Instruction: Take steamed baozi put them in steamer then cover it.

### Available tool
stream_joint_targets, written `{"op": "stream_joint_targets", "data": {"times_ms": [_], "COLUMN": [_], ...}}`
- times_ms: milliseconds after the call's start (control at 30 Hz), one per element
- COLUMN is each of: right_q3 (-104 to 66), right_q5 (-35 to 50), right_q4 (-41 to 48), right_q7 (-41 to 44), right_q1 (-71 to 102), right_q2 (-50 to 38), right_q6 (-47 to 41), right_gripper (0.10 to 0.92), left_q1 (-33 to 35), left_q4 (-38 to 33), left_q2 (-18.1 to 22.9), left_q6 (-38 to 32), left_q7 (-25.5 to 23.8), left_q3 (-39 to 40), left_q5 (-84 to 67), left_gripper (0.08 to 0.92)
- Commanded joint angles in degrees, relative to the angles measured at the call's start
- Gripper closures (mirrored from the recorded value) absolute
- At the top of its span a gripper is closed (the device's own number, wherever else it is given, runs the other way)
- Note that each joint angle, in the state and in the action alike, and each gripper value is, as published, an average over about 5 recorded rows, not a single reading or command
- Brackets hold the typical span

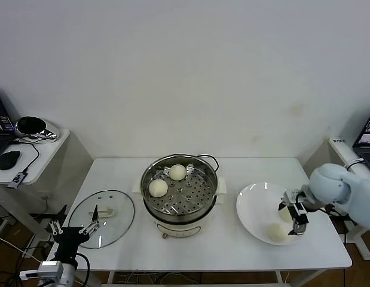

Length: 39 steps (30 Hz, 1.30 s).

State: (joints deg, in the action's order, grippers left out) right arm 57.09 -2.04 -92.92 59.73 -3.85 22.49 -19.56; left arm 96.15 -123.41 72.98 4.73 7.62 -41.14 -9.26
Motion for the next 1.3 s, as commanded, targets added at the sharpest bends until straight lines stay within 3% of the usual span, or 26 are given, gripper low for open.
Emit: {"op": "stream_joint_targets", "data": {"times_ms": [33,667,1033,1300], "right_q3": [-7.4,-8.0,-7.8,-8.0], "right_q5": [-2.9,-2.9,-1.9,2.6], "right_q4": [4.4,7.3,6.9,6.3], "right_q7": [-1.4,-1.6,-0.2,3.7], "right_q1": [10.5,11.1,8.9,-2.4], "right_q2": [2.0,5.2,4.7,3.9], "right_q6": [1.2,1.0,0.9,2.0], "right_gripper": [0.203,0.264,0.439,0.458], "left_q1": [0.0,0.0,0.0,-0.3], "left_q4": [0.1,0.2,-0.1,-0.1], "left_q2": [0.0,0.4,0.5,0.1], "left_q6": [0.0,0.1,0.0,0.1], "left_q7": [0.0,0.1,0.2,0.1], "left_q3": [-0.3,-0.3,-0.2,0.0], "left_q5": [0.1,0.3,0.4,0.3], "left_gripper": [0.177,0.177,0.177,0.177]}}
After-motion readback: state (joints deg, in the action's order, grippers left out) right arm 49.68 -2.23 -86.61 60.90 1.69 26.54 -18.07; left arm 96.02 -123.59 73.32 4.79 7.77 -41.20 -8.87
